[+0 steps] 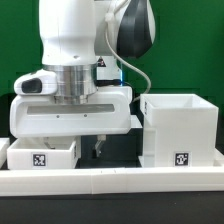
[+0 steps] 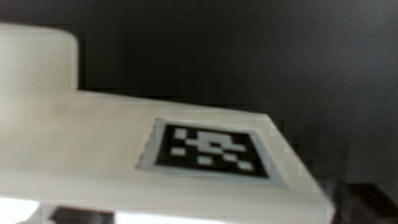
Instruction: Assemble drawer
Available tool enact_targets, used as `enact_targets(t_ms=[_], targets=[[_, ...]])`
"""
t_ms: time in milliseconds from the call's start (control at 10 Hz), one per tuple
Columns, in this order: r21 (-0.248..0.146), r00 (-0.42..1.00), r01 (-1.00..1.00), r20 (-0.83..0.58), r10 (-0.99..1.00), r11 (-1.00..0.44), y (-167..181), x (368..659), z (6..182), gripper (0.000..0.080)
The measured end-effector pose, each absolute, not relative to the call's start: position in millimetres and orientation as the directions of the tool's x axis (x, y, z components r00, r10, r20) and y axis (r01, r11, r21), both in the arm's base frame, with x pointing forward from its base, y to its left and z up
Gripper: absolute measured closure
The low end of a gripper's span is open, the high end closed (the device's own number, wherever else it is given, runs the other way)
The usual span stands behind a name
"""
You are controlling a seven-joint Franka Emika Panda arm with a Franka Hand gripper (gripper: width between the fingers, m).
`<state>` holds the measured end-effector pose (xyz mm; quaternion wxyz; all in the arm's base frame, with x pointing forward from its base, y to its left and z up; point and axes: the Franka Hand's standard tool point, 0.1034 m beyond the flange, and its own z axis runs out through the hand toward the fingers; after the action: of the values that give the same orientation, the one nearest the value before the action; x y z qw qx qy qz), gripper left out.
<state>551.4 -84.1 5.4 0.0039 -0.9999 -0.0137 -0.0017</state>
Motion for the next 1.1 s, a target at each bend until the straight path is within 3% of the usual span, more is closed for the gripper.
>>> enact_targets(t_ms=[100, 200, 300, 400, 500, 1100], targets=[[-0.008, 1.000, 0.027, 0.004, 0.027, -1.000, -84.1, 551.3, 5.4, 0.0385], [-0.008, 1.000, 0.027, 0.003, 0.027, -1.000, -84.2, 551.3, 5.4, 0.0520], [-0.008, 1.000, 0.027, 0.004, 0.027, -1.000, -84.2, 551.3, 5.4, 0.0520], [-0.008, 1.000, 0.027, 0.003, 0.027, -1.000, -84.1, 551.3, 5.4, 0.0700], [-0.008, 1.000, 0.027, 0.003, 0.027, -1.000, -84.1, 551.3, 5.4, 0.0759], [-0.008, 0.998, 0.057, 0.004, 0.057, -0.998, -82.9, 550.8, 6.9, 0.0759]])
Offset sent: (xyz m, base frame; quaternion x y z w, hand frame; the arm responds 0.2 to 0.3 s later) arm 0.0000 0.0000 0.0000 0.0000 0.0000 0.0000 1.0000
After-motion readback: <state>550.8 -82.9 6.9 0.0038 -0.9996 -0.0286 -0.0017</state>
